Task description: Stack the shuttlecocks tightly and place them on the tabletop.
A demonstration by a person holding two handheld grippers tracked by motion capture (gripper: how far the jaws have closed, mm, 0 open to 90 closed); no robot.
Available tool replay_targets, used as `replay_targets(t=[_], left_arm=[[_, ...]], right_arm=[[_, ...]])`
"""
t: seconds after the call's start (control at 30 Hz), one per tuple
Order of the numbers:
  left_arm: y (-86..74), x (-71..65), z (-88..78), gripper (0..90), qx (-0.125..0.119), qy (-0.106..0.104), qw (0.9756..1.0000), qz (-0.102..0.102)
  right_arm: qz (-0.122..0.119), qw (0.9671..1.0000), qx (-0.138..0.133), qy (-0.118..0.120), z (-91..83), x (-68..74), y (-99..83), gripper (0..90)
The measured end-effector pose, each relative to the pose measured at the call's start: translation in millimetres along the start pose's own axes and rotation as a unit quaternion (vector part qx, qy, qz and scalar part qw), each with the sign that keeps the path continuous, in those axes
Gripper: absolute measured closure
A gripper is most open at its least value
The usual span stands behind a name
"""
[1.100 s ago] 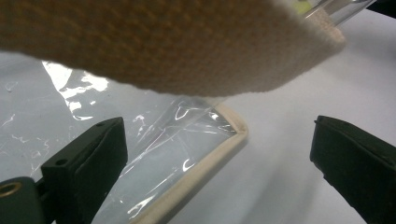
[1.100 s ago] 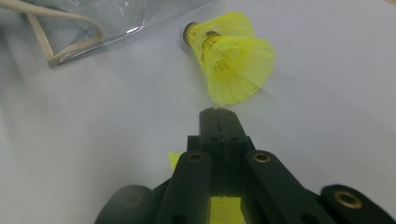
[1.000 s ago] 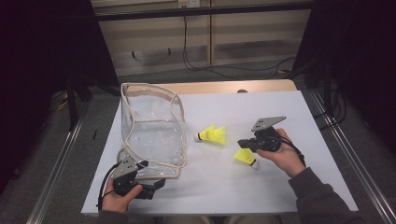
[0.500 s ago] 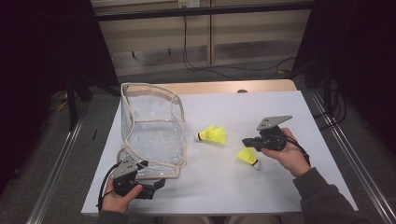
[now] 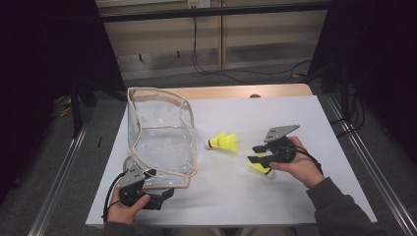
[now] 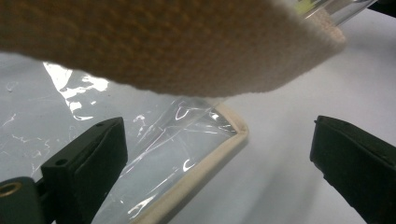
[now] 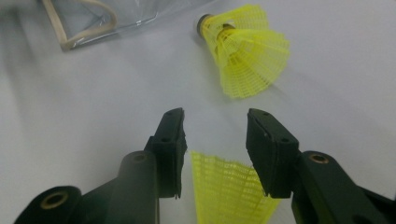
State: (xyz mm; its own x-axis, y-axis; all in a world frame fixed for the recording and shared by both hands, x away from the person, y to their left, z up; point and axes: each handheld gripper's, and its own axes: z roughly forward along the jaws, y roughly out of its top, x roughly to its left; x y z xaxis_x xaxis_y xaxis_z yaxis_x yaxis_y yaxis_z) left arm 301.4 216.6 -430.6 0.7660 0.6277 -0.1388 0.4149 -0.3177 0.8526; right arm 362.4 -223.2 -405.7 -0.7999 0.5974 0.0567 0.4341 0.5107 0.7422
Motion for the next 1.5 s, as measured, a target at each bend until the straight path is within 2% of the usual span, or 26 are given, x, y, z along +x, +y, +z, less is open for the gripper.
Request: replay_targets(t=[0.13,0.2,0.27,0.37,0.43,0.6,0.9,1.0,1.23,1.5], left_arm=[[0.0,0.3,0.0,4.0,0.0,-0.001,1.0,0.0],[0.1,0.2,0.0,4.0,0.0,0.0,1.0,0.0],[0.0,0.1,-0.1,4.0,0.0,0.0,1.0,0.0],[0.0,0.2,0.0,4.0,-0.001,0.0,1.0,-0.001],[0.1,0.3,0.1,4.0,-0.001,-0.001,1.0,-0.001],[0.1,0.3,0.2,4.0,-0.001,0.0,1.0,-0.001],[0.3,1.0,0.1,3.9,0.0,-0.001,1.0,0.001],[0.2,0.9,0.0,4.0,0.001,-0.001,1.0,0.0],[0.0,0.9,0.1,4.0,0.0,-0.002,1.0,0.0],[0.0,0.7,0.3,4.0,-0.001,-0.001,1.0,0.0]], right_arm=[[-0.013,0.9998,0.016,-0.001,3.7,-1.6,-3.6,53.4],[-0.014,0.9997,0.02,0.002,4.9,-2.5,-4.8,56.7],[-0.014,0.9994,0.029,0.006,5.9,-3.3,-6.0,70.2],[-0.018,0.9992,0.034,0.014,5.6,-3.6,-6.3,81.8],[-0.01,0.9992,0.034,0.019,5.4,-4.6,-6.8,87.7],[0.006,0.9994,0.03,0.017,3.0,-8.6,-6.6,89.2],[0.026,0.9995,-0.015,-0.006,-1.9,-17.3,3.0,89.4],[0.031,0.9989,-0.03,-0.017,0.4,-18.4,7.3,89.3],[0.049,0.9974,-0.043,-0.033,6.8,-24.3,7.5,88.9],[0.069,0.9937,-0.055,-0.07,5.1,-35.6,3.9,88.3]])
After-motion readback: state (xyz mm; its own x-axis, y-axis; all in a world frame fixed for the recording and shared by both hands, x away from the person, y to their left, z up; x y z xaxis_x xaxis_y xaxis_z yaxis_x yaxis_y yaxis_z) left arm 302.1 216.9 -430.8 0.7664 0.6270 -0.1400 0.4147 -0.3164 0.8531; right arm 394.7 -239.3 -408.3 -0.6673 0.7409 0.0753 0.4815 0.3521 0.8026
